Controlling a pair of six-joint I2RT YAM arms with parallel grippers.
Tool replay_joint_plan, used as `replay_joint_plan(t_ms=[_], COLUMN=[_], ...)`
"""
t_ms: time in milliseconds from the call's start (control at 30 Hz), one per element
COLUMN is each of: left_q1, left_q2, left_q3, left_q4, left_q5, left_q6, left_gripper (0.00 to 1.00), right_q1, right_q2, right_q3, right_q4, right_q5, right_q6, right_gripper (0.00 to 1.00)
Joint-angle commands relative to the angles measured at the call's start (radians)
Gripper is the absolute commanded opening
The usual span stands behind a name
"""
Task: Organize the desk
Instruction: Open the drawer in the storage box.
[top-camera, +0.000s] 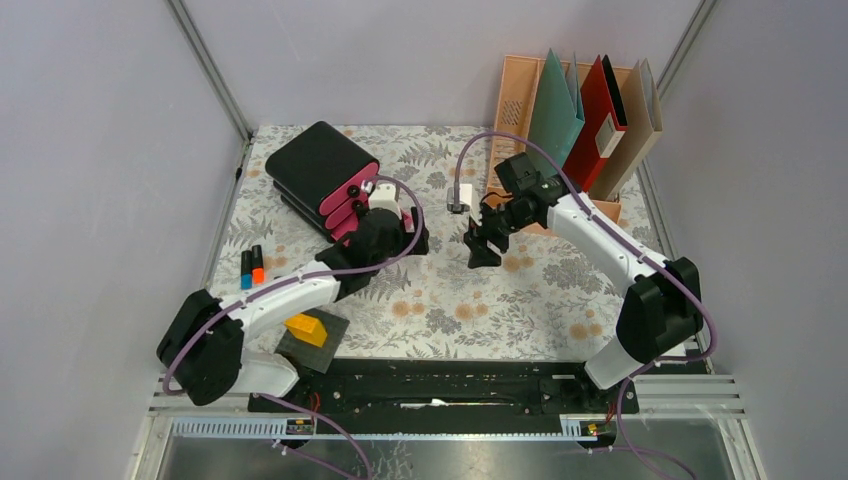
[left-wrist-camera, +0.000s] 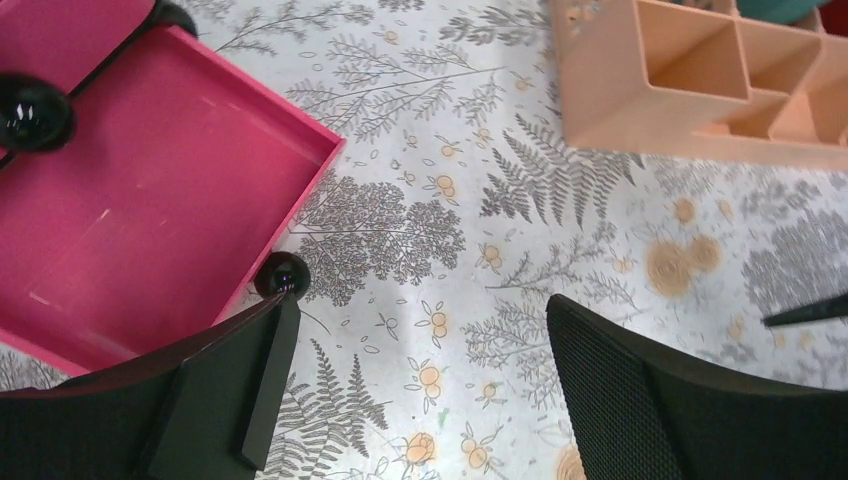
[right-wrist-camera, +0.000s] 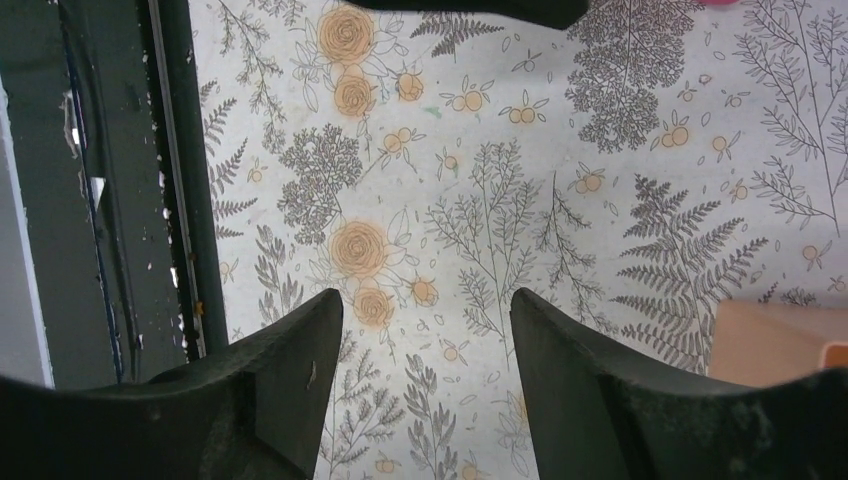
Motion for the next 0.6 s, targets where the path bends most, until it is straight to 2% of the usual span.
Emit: replay_joint_plan(t_ms=[0,300,567], left_q1=[0.075,0.186,0.357], left_q2=[-0.068,-0.194,-0.270], left_q3=[0.057,0.109,0.170], left_q4=[-0.061,-0.167,-0.322], left_q5=[0.309,0.491,0.519], left_q6=[0.153,0.152,0.195], left_gripper=[0.99,0.99,0.99], right_q1=[-0.025,-0.069,-0.076], right_q2=[-0.021,0.029,0.044], right_q3=[0.071,0.114,0.097], right_q4=[-0.101,-0.168,-0.149], right_q5=[0.003,-0.020,-0.054], right_q6=[-0.094,-0.141,-0.145], right_gripper=[0.70,0.70,0.71])
